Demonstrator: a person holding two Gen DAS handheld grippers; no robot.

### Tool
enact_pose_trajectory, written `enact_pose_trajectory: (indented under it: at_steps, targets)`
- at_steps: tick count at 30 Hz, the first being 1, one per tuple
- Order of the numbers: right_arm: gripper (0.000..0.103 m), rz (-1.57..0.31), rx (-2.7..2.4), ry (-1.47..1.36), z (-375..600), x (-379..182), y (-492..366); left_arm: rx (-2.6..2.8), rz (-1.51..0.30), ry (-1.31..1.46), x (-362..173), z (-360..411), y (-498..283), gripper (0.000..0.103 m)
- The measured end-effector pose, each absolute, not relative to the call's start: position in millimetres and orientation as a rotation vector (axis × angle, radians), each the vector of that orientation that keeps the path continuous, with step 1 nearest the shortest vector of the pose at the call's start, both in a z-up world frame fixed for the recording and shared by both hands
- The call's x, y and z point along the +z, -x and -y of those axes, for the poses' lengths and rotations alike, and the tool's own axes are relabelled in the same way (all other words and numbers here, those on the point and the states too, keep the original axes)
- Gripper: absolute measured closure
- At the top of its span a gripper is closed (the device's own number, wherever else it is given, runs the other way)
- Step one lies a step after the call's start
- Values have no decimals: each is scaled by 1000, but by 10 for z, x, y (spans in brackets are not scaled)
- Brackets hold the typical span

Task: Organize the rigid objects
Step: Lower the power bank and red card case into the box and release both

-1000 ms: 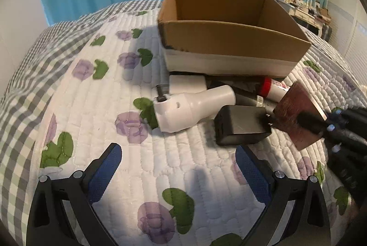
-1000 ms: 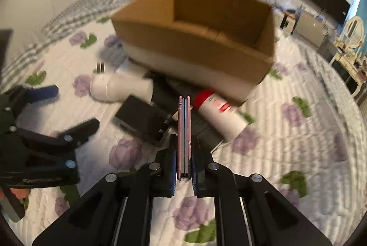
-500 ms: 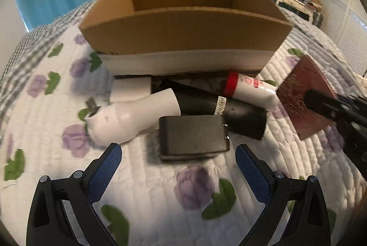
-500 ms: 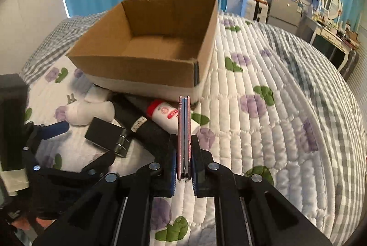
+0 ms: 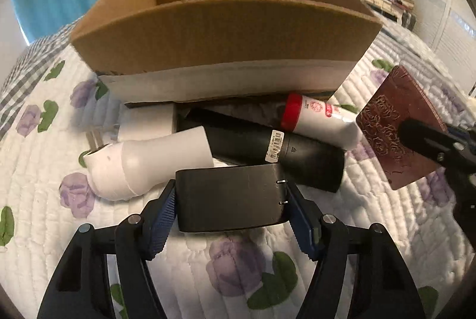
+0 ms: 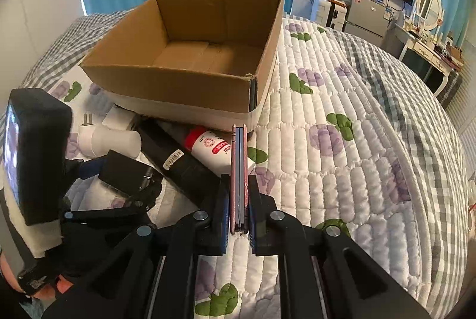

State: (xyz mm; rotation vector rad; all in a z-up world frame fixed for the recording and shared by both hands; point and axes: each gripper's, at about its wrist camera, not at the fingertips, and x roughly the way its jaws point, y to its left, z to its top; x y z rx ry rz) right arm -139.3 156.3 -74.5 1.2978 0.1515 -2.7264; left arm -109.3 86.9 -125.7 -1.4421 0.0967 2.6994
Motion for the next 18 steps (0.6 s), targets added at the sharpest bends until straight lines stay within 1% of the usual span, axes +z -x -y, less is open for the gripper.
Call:
enact_pose_trajectory:
  at_steps: [3, 8, 18]
  targets:
    - [94, -169, -2735, -1274, -1534, -690, 1342, 2698, -49, 1434, -1114, -816, 995, 33]
    - [94, -211, -2755, -1216, -1470, -511, 1233, 2721, -72, 1372, -818, -735, 806, 33]
    - [94, -240, -2794, -1051, -1359, 190, 1029, 2823, -75, 1207, -7, -513, 621, 33]
